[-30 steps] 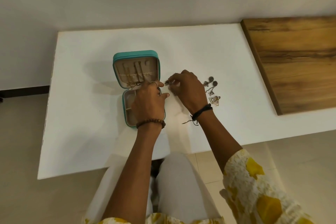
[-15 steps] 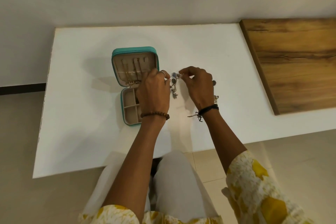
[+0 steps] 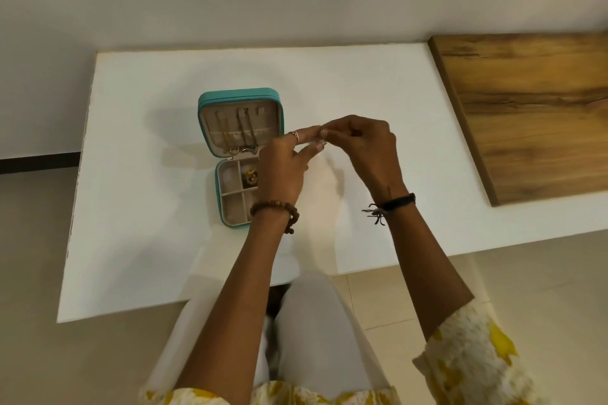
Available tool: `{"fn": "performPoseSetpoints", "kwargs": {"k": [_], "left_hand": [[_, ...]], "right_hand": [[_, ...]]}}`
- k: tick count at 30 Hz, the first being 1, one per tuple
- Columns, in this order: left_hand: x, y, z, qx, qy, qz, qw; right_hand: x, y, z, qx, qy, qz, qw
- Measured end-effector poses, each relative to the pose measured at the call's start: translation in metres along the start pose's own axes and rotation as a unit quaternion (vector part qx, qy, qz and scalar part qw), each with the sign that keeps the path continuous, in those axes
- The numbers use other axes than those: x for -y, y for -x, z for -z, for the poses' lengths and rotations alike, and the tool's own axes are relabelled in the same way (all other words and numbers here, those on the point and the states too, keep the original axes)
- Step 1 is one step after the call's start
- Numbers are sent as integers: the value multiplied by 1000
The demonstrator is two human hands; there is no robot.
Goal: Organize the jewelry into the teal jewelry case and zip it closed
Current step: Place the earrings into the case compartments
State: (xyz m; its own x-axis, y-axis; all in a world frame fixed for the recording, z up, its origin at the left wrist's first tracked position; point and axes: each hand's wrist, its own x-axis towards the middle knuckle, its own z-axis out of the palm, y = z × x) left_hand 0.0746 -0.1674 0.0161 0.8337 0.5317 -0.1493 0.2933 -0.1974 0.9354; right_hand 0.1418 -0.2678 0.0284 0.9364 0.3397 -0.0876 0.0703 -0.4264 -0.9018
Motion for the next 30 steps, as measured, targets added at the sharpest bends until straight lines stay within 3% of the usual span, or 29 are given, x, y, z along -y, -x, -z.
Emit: {"fn": "performPoseSetpoints", "kwargs": {"k": [7, 14, 18, 23, 30], "left_hand": [[-12, -2, -9, 35, 179, 35, 983], [-12, 5, -20, 67, 191, 45, 978], [-6, 7, -24, 77, 153, 54, 984], [3, 14, -36, 150, 40, 68, 986], [11, 32, -53, 184, -78, 75, 977]], "right_hand": [[20, 4, 24, 16, -6, 5, 1000], [11, 9, 37, -5, -21, -32, 999], [5, 14, 42, -19, -16, -45, 999], [-10, 26, 46, -39, 3, -67, 997], [-41, 57, 55, -95, -52, -164, 980]]}}
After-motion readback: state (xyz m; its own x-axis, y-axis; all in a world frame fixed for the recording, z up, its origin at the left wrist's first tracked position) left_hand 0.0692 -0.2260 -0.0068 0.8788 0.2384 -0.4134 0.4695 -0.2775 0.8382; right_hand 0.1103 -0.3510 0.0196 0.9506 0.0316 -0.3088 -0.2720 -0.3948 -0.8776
